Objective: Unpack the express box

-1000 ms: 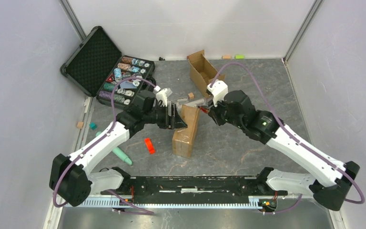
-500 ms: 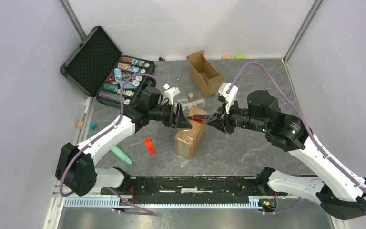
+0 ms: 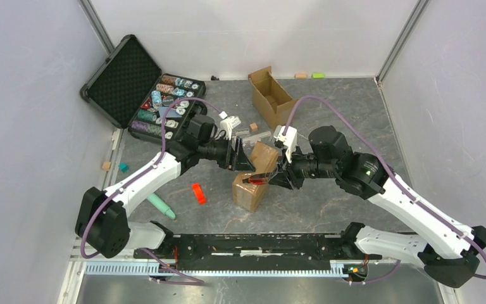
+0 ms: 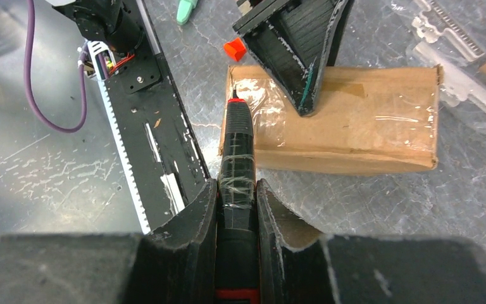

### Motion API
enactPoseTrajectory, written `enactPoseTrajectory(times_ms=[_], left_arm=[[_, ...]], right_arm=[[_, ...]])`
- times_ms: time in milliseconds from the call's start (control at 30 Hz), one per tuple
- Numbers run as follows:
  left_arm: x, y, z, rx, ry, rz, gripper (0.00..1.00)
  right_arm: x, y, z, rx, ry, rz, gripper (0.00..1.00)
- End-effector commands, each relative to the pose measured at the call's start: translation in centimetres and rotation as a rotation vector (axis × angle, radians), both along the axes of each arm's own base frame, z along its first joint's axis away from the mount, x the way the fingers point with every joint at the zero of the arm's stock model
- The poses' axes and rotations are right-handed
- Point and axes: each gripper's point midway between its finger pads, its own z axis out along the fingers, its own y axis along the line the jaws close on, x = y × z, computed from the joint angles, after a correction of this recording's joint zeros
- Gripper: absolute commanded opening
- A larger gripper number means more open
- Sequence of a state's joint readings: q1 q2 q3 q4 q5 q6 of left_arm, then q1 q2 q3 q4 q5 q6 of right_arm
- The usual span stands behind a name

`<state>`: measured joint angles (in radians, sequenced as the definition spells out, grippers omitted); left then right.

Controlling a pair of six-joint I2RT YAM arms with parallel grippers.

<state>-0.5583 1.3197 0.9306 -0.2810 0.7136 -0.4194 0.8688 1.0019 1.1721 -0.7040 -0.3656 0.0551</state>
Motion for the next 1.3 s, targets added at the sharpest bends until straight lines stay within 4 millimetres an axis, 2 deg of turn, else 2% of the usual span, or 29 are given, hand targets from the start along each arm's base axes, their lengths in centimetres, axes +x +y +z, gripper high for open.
enactPoseTrajectory(times_ms=[0, 733, 1067, 1267], left_arm=[[-0.5, 0.0, -0.7, 0.024, -0.007, -0.052, 0.68], [-0.6, 0.1, -1.2, 0.031, 0.027, -0.022, 0.66], [-0.4, 0.4, -2.5, 0.041, 0.085, 0.07, 0.64], [-0.4, 0.6, -2.9, 0.045, 0.11, 0.137, 0.62]], right_arm=[[-0.4, 1.0, 1.1, 0.065, -0.012, 0.035, 0.0], [0.2, 1.2, -1.9, 0.017, 0.036, 0.003, 0.0], [0.4, 1.7, -3.4, -0.003, 0.061, -0.004, 0.0], [1.4, 1.9, -3.9, 0.007, 0.076, -0.073, 0.0]])
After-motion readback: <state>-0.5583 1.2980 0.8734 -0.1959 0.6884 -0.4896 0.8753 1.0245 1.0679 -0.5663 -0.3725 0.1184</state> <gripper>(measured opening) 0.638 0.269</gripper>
